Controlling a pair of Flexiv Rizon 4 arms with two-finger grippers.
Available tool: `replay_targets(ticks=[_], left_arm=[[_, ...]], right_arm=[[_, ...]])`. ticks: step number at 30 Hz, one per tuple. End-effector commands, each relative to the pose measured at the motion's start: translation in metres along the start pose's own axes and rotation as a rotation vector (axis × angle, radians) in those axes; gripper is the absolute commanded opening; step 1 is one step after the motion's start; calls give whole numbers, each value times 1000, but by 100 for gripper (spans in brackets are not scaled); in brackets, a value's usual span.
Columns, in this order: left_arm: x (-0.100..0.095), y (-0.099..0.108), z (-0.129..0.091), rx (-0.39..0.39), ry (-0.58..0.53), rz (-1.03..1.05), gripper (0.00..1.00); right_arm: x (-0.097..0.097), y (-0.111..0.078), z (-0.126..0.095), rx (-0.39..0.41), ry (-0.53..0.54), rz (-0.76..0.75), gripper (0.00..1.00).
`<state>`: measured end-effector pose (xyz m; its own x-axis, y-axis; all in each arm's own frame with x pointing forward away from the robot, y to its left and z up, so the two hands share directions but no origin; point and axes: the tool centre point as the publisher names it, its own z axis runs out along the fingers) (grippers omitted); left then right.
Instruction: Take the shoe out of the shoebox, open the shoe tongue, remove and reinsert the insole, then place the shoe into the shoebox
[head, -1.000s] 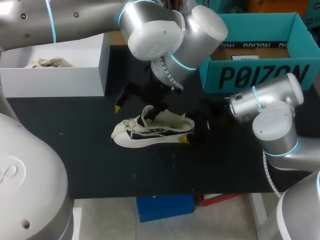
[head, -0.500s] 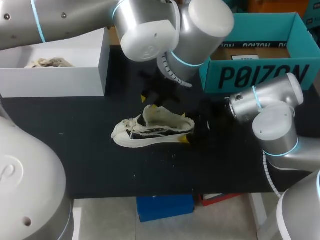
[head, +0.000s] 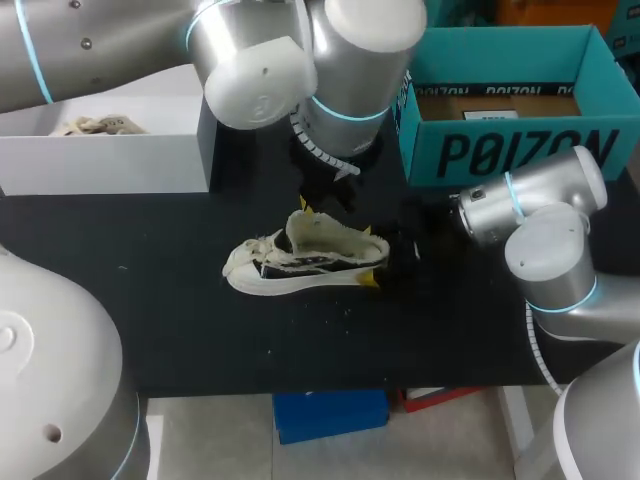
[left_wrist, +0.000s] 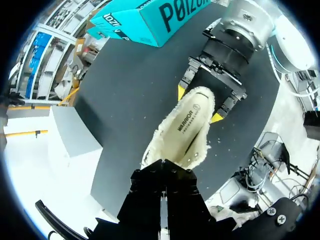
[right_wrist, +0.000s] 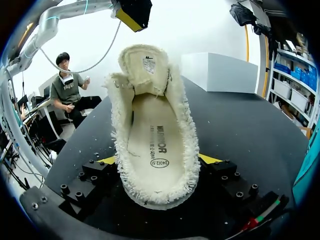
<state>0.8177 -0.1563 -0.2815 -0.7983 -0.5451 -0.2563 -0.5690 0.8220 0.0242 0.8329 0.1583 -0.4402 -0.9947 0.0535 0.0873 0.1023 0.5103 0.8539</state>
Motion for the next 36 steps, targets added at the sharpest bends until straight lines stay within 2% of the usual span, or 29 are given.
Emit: replay_targets(ticks=[1, 2, 3, 5, 7, 8, 20, 22, 26, 29, 36], left_arm=[[-8, 10, 3, 169, 154, 209, 0], [-8, 10, 3, 169, 154, 209, 0], [-7, 9, 8, 244, 241, 277, 0], [-7, 6, 15, 275, 332, 356, 0], [-5, 2, 18, 368, 448, 492, 0], [-4, 0, 20, 331, 458, 489, 0], [-4, 0, 20, 331, 458, 489, 0], [-5, -2, 22, 289, 487, 495, 0], [-9, -5, 21, 277, 541, 509, 0], [-9, -8, 20, 218, 568, 526, 0], [-6, -15, 13, 178, 556, 554, 0]], right_arm=[[-1, -1, 2, 0, -2, 1, 0], [-1, -1, 2, 0, -2, 1, 0], [-1, -1, 2, 0, -2, 1, 0], [-1, -1, 2, 0, -2, 1, 0], [-1, -1, 2, 0, -2, 1, 0], [-1, -1, 2, 0, -2, 1, 0], [-1, -1, 2, 0, -2, 1, 0], [-1, -1, 2, 0, -2, 1, 0], [-1, -1, 2, 0, -2, 1, 0], [-1, -1, 2, 0, -2, 1, 0], [-1, -1, 2, 0, -2, 1, 0]])
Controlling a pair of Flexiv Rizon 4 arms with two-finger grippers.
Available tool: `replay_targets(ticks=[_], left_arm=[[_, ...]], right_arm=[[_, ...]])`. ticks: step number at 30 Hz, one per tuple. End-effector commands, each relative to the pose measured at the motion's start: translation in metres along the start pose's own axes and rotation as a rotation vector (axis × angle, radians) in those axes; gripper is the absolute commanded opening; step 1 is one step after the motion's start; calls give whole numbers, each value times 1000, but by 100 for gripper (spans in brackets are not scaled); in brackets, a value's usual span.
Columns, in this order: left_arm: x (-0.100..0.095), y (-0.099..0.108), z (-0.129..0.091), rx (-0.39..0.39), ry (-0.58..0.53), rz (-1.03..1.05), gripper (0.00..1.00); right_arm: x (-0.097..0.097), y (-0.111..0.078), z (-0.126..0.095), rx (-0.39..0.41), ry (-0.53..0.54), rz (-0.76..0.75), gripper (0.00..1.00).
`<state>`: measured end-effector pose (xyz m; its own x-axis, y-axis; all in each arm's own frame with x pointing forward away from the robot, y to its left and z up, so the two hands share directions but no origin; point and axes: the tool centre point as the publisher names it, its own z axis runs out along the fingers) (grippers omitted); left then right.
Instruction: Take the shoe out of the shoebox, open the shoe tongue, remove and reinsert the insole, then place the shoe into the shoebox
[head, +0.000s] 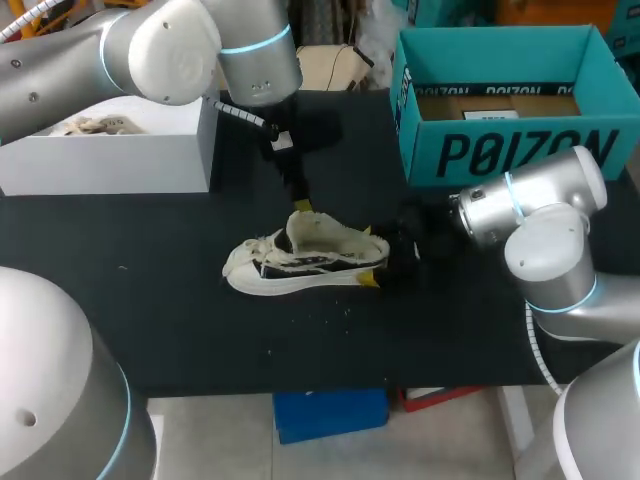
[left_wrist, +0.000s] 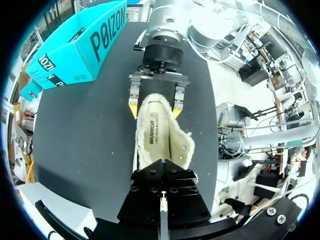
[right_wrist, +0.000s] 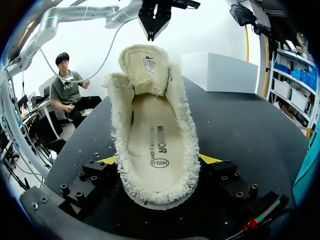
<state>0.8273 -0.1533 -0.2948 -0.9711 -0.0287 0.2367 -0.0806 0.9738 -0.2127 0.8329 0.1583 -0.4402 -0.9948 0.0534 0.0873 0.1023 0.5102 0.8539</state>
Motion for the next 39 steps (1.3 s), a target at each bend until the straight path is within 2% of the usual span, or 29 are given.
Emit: replay_targets(ticks=[1, 5, 11, 20, 28, 39], left_arm=[[-5, -11, -1, -61, 35, 9, 0], [-4, -13, 5, -69, 47, 11, 0], [-10, -11, 25, -69, 82, 4, 0], [-12, -20, 42, -96, 107, 17, 0], [-8, -25, 64, -144, 127, 16, 0], [1, -22, 91, -143, 131, -21, 0]], right_arm=[[-1, -1, 2, 0, -2, 1, 0], [-1, -1, 2, 0, -2, 1, 0], [-1, -1, 2, 0, -2, 1, 0], [-1, -1, 2, 0, -2, 1, 0], [-1, -1, 2, 0, -2, 1, 0], [-1, -1, 2, 0, -2, 1, 0]])
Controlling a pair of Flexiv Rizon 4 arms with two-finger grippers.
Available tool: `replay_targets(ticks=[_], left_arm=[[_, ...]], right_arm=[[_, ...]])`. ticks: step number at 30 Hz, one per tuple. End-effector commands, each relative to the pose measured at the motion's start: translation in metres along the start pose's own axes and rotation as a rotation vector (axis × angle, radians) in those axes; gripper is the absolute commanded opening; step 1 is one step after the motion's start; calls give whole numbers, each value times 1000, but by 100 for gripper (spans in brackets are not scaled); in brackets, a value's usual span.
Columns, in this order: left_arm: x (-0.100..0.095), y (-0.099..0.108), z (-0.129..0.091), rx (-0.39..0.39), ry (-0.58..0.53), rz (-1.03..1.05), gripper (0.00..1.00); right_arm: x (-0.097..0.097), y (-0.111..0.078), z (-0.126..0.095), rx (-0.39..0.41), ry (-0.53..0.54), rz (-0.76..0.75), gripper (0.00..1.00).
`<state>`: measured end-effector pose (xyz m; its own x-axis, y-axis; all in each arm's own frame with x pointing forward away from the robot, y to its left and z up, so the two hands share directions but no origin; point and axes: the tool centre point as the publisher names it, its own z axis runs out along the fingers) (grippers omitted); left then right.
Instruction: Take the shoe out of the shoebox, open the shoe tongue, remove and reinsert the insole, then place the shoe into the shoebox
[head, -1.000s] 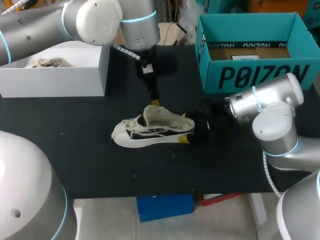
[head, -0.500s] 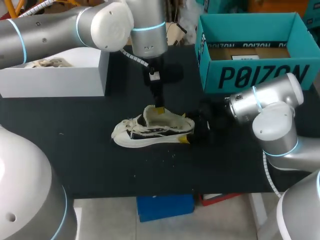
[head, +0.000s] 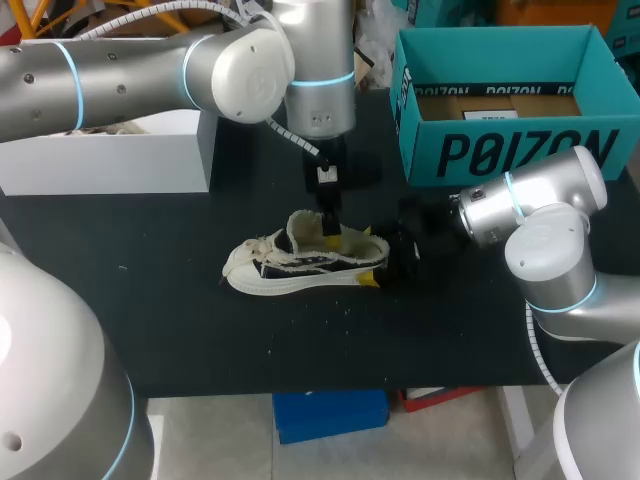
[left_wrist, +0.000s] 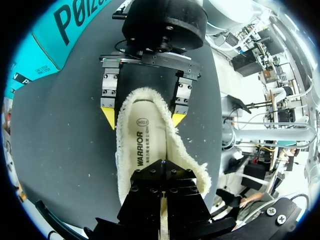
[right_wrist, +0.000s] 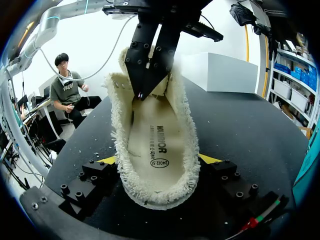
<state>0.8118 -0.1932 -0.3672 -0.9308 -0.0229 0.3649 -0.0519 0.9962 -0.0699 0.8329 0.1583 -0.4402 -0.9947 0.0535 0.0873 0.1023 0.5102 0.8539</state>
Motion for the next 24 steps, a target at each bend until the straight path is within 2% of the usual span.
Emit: replay_targets(ticks=[1, 8, 24], left_arm=[[1, 0, 12, 5, -3, -10, 0], [6, 3, 31, 32, 25, -29, 0], [14, 8, 46, 46, 21, -52, 0]], right_arm=[[-1, -1, 2, 0, -2, 1, 0], [-1, -1, 2, 0, -2, 1, 0], [-1, -1, 2, 0, -2, 1, 0]])
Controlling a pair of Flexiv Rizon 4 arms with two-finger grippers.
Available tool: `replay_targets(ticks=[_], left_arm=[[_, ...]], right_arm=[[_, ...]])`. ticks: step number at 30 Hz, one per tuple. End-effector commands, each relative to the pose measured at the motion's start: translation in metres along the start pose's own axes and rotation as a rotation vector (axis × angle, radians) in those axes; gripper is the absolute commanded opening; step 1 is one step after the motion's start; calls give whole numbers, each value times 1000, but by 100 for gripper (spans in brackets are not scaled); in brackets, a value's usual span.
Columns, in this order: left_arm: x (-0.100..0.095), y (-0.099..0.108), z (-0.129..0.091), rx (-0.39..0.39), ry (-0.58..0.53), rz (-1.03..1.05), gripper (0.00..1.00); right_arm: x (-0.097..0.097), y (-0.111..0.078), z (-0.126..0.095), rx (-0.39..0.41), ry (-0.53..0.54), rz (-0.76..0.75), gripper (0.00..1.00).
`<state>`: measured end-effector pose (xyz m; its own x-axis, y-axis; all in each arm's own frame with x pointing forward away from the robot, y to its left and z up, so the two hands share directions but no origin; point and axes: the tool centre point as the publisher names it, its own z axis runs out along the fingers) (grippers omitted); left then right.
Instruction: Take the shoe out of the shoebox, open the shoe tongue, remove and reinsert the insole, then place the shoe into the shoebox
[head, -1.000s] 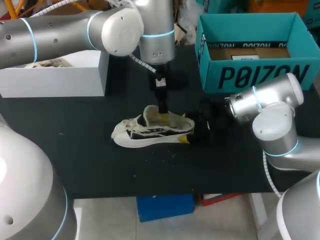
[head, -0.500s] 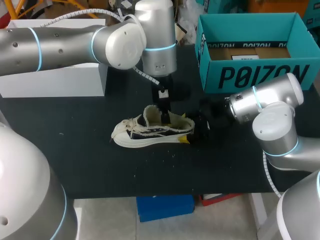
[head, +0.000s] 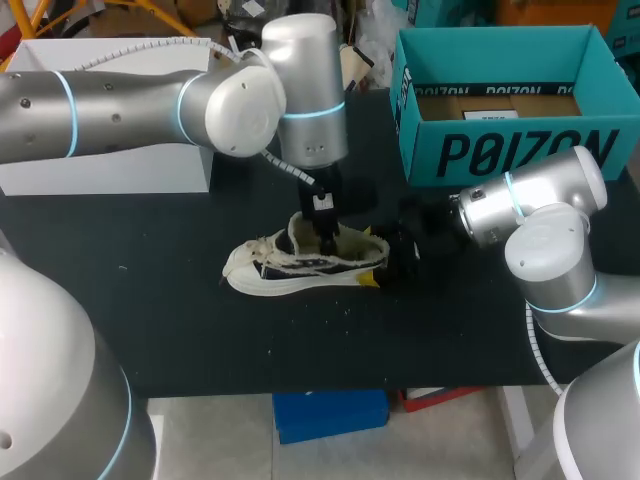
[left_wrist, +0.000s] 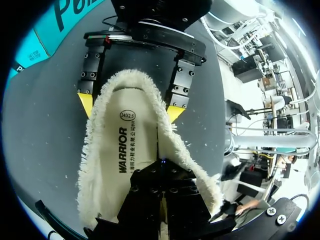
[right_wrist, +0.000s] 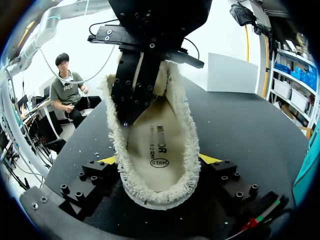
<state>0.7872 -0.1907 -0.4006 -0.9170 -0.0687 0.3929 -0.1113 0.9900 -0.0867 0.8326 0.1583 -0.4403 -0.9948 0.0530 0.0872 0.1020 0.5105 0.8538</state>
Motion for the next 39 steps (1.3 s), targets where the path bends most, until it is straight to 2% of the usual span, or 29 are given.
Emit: replay_targets(ticks=[1, 2, 3, 4, 6, 10, 11, 14, 17, 21, 23, 27, 31, 35, 39], left_arm=[[3, 3, 7, 9, -7, -5, 0], [2, 3, 8, 9, -12, -9, 0], [2, 3, 8, -3, -22, -15, 13], [1, 3, 8, -11, -32, -20, 16], [0, 5, 8, -3, -36, -25, 14], [-1, 6, 8, -14, -58, -36, 15], [-1, 6, 8, -11, -60, -36, 17], [-2, 7, 7, 0, -77, -37, 34], [-1, 7, 6, 7, -105, -39, 29], [-1, 7, 6, -16, -140, -45, 33], [-2, 8, 7, -60, -196, -51, 35], [-5, 13, 7, -107, -291, -64, 33], [-11, 18, 8, -161, -398, -79, 37], [-13, 21, 12, -210, -525, -89, 30], [-19, 26, 15, -240, -639, -98, 34]], right_arm=[[-1, -1, 2, 0, -3, 2, 0], [-1, -1, 2, 0, -3, 2, 0], [-1, -1, 2, 0, -3, 2, 0], [-1, -1, 2, 0, -3, 2, 0], [-1, -1, 2, 0, -3, 2, 0], [-1, -1, 2, 0, -3, 2, 0], [-1, -1, 2, 0, -3, 2, 0], [-1, -1, 2, 0, -3, 2, 0], [-1, -1, 2, 0, -3, 2, 0], [-1, -1, 2, 0, -3, 2, 0], [-1, -1, 2, 0, -3, 2, 0], [-1, -1, 2, 0, -3, 2, 0], [-1, -1, 2, 0, -3, 2, 0], [-1, -1, 2, 0, -3, 2, 0], [-1, -1, 2, 0, -3, 2, 0]])
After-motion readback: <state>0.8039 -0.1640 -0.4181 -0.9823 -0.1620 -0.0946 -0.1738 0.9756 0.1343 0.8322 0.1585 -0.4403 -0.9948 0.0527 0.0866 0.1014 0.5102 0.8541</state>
